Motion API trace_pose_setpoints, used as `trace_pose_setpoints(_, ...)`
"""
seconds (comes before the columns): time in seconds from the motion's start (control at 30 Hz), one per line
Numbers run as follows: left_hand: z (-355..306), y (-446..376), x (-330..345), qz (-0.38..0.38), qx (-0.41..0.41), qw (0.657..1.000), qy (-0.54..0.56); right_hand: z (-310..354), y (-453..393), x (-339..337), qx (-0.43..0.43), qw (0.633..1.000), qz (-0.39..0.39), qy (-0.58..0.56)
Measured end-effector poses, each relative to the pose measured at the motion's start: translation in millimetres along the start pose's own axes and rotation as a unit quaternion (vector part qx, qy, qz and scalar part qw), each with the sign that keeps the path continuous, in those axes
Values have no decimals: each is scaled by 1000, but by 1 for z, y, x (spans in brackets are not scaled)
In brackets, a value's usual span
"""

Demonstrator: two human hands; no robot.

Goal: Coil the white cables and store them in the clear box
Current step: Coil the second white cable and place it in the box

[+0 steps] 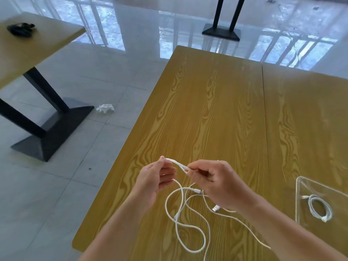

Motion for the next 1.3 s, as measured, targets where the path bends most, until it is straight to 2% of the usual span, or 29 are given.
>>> trace_pose_setpoints(0.13, -7, 15, 4, 6, 94, 992, -84, 21, -1, -22, 2, 1000, -23, 0)
trace_pose_setpoints(0.27, -22, 30, 11, -8, 237, 949, -210, 39, 2, -44, 15, 999, -33, -1)
trace_pose_setpoints(0.37, -33, 37, 21, 59, 279, 918, -275, 53, 8, -57, 15, 999, -38, 3)
trace_pose_setpoints(0.47, -43, 47, 36, 119, 321, 901, -267, 68, 12, -69, 8, 999, -35, 16)
trace_pose_setpoints(0.67, -62, 67, 60, 127, 399, 888, -189, 86, 21, -96, 10, 997, -66, 42)
trace_pose_setpoints(0.8, -83, 68, 64, 128, 384, 904, -140, 91, 29, -118, 42, 996, -37, 68)
trace_pose_setpoints(0.9, -96, 63, 64, 150, 326, 929, -89, 95, 34, -134, 64, 995, -10, 73)
trace_pose_setpoints(1.0, -102, 58, 63, 177, 269, 945, -58, 99, 38, -144, 85, 996, -6, 29)
trace_pose_setpoints(1.17, -99, 63, 86, 203, 161, 963, -78, 96, 37, -125, 63, 982, -125, -124)
trace_pose_setpoints(1.3, -92, 70, 104, 200, 89, 973, -70, 92, 38, -101, 48, 985, -146, -84)
Point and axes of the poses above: each hand's wrist, its own y-axis away from the middle knuckle, its own x-axis out of the palm, z = x × y, the point moved 2 cm from there along -y, towards the middle knuckle, and after that the axes turned 2 degrees about y, right-handed, at the moved point
